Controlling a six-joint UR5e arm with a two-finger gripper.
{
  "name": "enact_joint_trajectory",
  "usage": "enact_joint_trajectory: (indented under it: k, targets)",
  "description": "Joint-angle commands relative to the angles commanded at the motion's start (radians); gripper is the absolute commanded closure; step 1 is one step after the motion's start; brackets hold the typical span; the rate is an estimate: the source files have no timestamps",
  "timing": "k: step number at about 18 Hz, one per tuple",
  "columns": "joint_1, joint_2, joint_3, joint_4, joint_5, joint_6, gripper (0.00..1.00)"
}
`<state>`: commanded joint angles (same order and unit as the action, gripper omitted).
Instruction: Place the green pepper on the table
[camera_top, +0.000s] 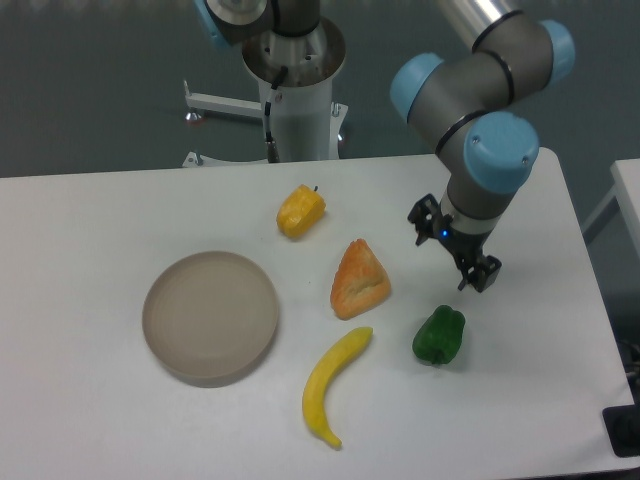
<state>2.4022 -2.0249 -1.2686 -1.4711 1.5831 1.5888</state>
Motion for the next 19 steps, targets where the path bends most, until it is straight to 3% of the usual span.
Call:
enact_joint_trajectory:
  k: [7, 19]
  targets:
    - [0.018, 0.002, -0.009, 0.011, -0.005, 0.111, 0.0]
    - [0.015, -0.006, -0.011, 0.021, -0.014, 0.105, 0.0]
